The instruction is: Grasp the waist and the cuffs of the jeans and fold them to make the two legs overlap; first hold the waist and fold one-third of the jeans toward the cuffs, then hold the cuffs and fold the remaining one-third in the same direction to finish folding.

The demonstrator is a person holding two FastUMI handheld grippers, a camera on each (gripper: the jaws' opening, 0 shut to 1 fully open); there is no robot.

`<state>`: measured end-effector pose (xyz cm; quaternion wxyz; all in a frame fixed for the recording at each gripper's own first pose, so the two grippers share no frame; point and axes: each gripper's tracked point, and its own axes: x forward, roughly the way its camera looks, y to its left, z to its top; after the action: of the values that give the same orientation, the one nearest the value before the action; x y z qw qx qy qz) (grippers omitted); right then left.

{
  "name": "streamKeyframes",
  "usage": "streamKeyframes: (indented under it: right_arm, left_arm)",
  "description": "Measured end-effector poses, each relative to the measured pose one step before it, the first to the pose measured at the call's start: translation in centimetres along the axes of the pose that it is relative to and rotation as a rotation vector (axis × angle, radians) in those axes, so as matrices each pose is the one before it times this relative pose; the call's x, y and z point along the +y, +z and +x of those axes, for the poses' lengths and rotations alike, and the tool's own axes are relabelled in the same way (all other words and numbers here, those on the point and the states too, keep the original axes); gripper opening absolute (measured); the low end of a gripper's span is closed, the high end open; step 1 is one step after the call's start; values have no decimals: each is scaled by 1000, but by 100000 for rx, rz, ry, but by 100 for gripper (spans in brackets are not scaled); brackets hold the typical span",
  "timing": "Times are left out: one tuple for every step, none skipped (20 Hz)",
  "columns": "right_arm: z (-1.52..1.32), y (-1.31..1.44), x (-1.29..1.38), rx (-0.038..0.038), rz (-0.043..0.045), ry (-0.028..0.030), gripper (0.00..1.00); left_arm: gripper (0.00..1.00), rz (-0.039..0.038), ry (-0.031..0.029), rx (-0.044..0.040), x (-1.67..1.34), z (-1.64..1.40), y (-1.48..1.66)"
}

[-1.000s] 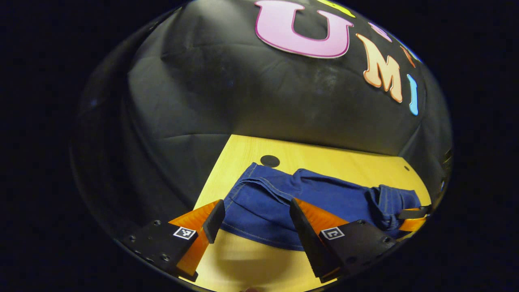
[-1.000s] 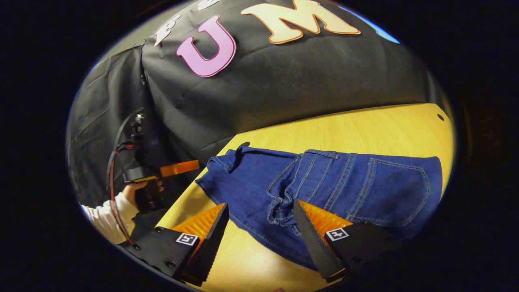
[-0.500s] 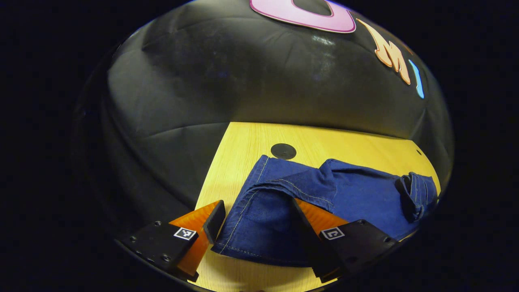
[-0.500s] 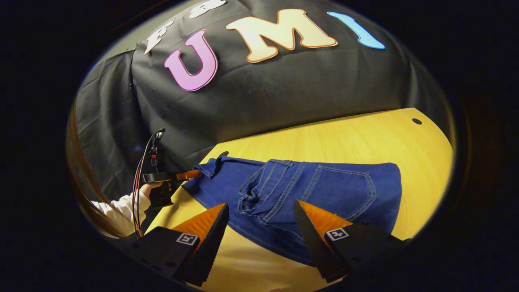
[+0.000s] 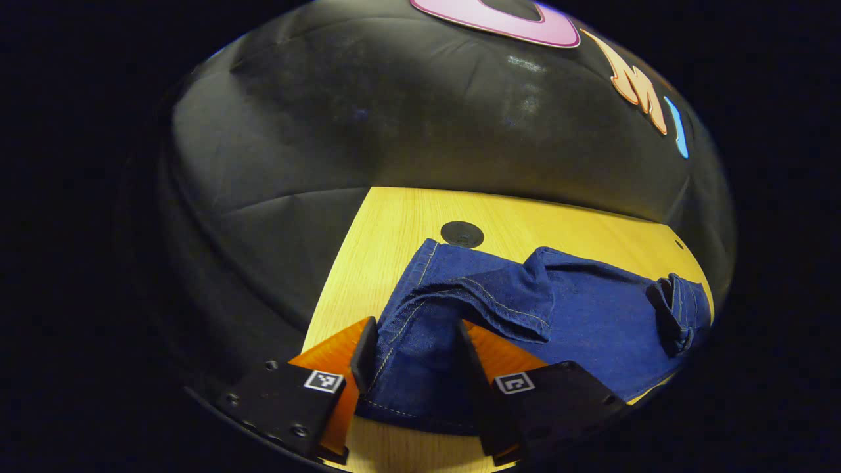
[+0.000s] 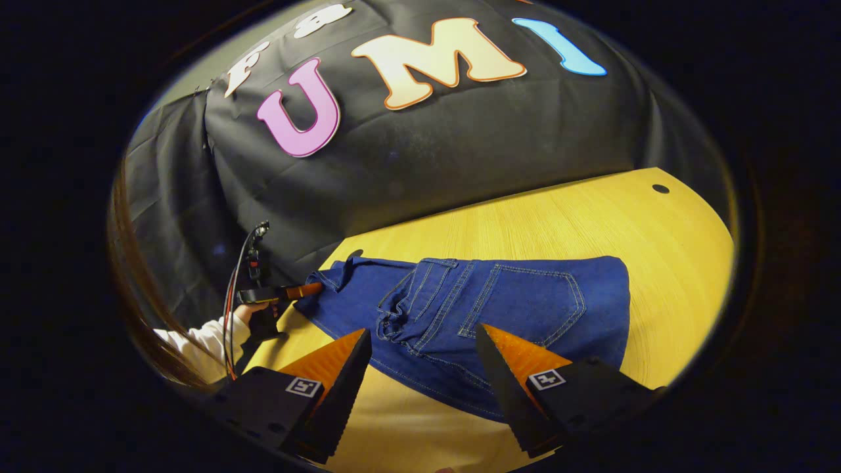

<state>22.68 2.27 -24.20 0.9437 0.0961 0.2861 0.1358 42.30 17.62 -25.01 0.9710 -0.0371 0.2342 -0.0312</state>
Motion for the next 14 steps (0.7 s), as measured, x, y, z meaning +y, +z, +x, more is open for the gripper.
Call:
streamKeyframes:
  right_arm:
    - [-248,157,-171,-302,268,-688,98]
    - [-295,136,-434,-406,-390,-1188,98]
    - [-293,271,-352,-279,-168,-1146,98]
    - [-435,219,-187,-110,247,-907,98]
    - [-346,257,-307,-278,232,-942,98]
    - [-478,210,-273,-560,-37,-1075,98]
    - [-325,355,-417,-444,42,-1263,98]
    - [-460,229,-301,-422,158,-978,98]
    - [-384,321,-407,-302,163,-1005,98]
    - [-400,285,-398,-467,-13,-1069,98]
    - [-364,401,-538,-621,-221,-1194,98]
    - [-366,168,-636,-127,34,-1073,98]
    - [-385,291,-568,-17,327,-714,98]
    - [-524,215,-645,255,560,-759,98]
  left_arm:
    - [58,-1236,-1357,-569,-427,231,21]
    - [50,-1892,-2472,-916,-590,49,109]
    - [34,-1535,-646,-546,-236,133,-1]
    - [19,-595,-999,-712,-112,218,100]
    - [12,-165,23,-879,-90,-297,294]
    - [8,996,431,784,-67,-2,68]
    - [2,1323,1047,1051,45,47,-168]
    - [0,3073,652,1472,-19,-242,51]
    - [0,3151,457,943,80,-323,119]
    - [0,1726,-21,-463,-148,-320,591]
    - [0,122,-817,-806,-476,-452,817]
    - [0,-1611,-1062,-861,-633,-732,957]
    - [0,-1818,-1232,-1413,-1022,-623,923]
    - [0,-1160,-1045,-1612,-1040,-665,1078]
